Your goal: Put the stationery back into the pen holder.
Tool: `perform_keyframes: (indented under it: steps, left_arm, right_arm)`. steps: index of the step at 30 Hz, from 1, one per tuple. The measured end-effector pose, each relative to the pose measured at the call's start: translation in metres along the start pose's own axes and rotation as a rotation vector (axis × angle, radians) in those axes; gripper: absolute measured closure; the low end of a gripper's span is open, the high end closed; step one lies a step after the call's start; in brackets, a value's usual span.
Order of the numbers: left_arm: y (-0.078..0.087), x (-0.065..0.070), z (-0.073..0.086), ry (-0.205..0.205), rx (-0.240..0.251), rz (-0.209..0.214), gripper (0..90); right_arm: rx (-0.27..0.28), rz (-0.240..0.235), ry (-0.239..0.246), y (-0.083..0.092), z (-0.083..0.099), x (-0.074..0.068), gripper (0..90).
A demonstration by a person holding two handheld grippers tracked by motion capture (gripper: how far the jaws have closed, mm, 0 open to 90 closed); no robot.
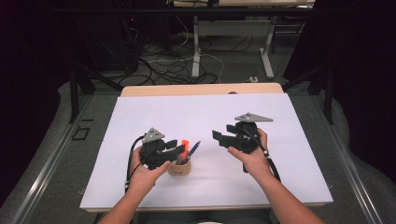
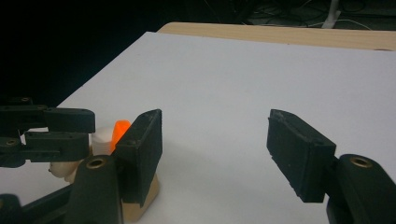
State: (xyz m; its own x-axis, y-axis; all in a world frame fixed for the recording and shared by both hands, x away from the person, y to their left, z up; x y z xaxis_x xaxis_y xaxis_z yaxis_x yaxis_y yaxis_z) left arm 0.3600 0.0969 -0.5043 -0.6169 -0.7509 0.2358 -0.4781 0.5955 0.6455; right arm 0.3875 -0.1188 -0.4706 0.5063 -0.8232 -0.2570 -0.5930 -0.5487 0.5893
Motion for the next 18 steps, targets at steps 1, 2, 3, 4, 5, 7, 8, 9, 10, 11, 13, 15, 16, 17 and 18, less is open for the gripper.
perform_keyframes:
  steps: [1,2,3,4,5,7,8,9,10,11,13,15,16,17,18]
  left_arm:
    - [0.000,0.000,-0.001,0.000,0.006,0.001,57.4]
    - [0.001,0.000,-0.001,-0.003,0.008,0.000,57.0]
    - [0.001,-0.001,-0.001,0.003,0.008,-0.003,56.5]
    - [0.003,-0.001,-0.002,-0.003,0.000,-0.002,56.0]
    - [0.003,-0.002,-0.003,-0.002,0.019,-0.011,55.3]
    - [0.006,-0.005,-0.005,-0.004,0.033,-0.024,53.3]
    - [0.008,-0.006,-0.005,-0.001,0.028,-0.025,52.3]
    - [0.009,-0.008,-0.006,-0.002,0.038,-0.032,51.3]
    - [0.010,-0.010,-0.006,0.004,0.042,-0.038,50.4]
    - [0.012,-0.013,-0.007,0.009,0.048,-0.043,49.5]
    - [0.014,-0.017,-0.007,0.024,0.056,-0.052,47.8]
    - [0.016,-0.023,-0.008,0.035,0.060,-0.061,45.9]
    - [0.018,-0.026,-0.008,0.035,0.057,-0.067,45.1]
    - [0.019,-0.029,-0.007,0.040,0.053,-0.077,43.8]
    - [0.019,-0.031,-0.007,0.046,0.052,-0.085,42.6]
  right_arm:
    - [-0.001,-0.001,0.000,0.000,0.000,0.000,35.6]
    - [0.000,0.000,0.000,0.001,0.000,0.000,35.6]
    - [0.000,0.000,-0.001,0.001,0.000,0.000,35.6]
    - [0.001,0.000,-0.002,0.001,-0.001,0.000,35.6]
    - [0.003,0.000,-0.003,0.002,-0.001,0.001,35.6]
    - [0.006,0.005,-0.003,0.002,-0.001,0.002,35.6]
    - [0.007,0.005,-0.001,0.002,-0.001,0.002,35.6]
    - [0.006,0.006,0.000,0.003,-0.001,0.003,35.6]
    - [0.004,0.007,-0.008,0.003,-0.001,0.003,35.6]
    - [0.008,0.009,-0.009,0.003,-0.002,0.004,35.6]
    - [0.006,0.009,-0.009,0.003,-0.001,0.005,35.6]
    - [0.004,0.011,-0.012,0.003,-0.001,0.006,35.6]
    - [0.006,0.014,-0.014,0.003,-0.001,0.007,35.6]
    - [0.005,0.014,-0.015,0.003,-0.001,0.007,35.6]
    - [0.005,0.015,-0.015,0.002,-0.001,0.008,35.6]
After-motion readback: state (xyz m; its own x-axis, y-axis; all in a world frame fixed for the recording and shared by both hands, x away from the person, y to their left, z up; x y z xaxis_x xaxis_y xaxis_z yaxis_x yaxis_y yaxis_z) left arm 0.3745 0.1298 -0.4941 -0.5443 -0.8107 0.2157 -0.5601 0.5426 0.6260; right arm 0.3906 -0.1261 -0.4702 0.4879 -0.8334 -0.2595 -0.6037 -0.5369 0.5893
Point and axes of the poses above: each handheld gripper's, and its own axes: y roughly backward along the jaws, z roughly out of its underside, x roughly to its right, the point moved 6 cm from there along -y, roughly forward along the jaws, and after that the axes turned 9 degrees about -x, right-handed, at the moved point
